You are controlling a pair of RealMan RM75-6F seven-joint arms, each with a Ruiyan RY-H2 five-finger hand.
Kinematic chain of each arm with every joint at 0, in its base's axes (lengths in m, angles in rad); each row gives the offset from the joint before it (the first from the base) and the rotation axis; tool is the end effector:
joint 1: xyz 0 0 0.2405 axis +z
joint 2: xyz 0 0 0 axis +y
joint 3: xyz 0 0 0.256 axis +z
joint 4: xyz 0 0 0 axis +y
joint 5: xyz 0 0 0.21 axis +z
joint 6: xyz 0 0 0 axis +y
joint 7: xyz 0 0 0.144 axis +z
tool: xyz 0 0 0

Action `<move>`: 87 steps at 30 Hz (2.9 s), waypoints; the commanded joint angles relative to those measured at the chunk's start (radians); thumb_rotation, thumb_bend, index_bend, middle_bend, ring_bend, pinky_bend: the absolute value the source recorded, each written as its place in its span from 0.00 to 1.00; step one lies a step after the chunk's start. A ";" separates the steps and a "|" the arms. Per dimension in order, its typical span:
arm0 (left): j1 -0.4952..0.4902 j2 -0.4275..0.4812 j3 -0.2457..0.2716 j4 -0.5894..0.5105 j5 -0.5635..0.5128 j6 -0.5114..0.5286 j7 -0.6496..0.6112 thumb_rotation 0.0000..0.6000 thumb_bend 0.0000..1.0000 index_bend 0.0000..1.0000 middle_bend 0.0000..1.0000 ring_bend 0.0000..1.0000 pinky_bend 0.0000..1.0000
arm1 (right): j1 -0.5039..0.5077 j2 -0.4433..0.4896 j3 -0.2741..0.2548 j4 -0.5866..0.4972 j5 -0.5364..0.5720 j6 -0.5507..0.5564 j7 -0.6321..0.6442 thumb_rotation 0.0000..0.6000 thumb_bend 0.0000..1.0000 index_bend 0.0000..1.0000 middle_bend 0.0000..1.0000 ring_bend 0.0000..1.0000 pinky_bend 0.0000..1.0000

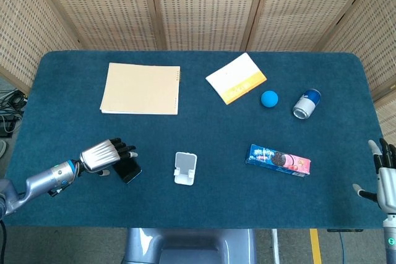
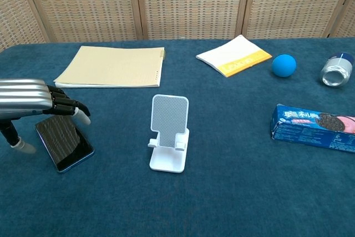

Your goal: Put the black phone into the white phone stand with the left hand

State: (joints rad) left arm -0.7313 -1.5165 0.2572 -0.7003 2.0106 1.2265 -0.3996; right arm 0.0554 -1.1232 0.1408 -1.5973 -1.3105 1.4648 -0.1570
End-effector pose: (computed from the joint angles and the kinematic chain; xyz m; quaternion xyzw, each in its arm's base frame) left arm -0.2757 0.3347 0.0284 -0.9196 -0.1245 -0.2697 0.2571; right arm -0.3372 -0.1877 0.1803 0.5431 -0.3738 0.3179 0.6814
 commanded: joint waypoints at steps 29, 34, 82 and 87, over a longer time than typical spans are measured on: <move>-0.021 -0.099 0.059 0.114 -0.028 -0.004 0.010 1.00 0.00 0.25 0.20 0.28 0.27 | 0.005 -0.001 -0.004 0.003 0.009 -0.012 -0.004 1.00 0.00 0.00 0.00 0.00 0.00; -0.024 -0.108 0.068 0.131 -0.026 -0.002 0.015 1.00 0.00 0.26 0.20 0.28 0.27 | 0.005 -0.001 -0.005 0.003 0.010 -0.013 -0.004 1.00 0.00 0.00 0.00 0.00 0.00; -0.276 0.205 -0.171 -0.559 0.165 0.085 1.125 1.00 0.00 0.66 0.57 0.56 0.46 | -0.002 0.024 -0.013 -0.013 -0.004 -0.017 0.048 1.00 0.00 0.00 0.00 0.00 0.00; -0.311 0.176 -0.200 -0.632 0.170 -0.077 1.264 1.00 0.00 0.65 0.57 0.56 0.45 | -0.003 0.028 -0.013 -0.012 -0.006 -0.018 0.062 1.00 0.00 0.00 0.00 0.00 0.00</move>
State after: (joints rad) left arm -1.0034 -1.3258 0.0886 -1.2733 2.1593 1.2407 0.7850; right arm 0.0526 -1.0956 0.1276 -1.6091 -1.3160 1.4465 -0.0961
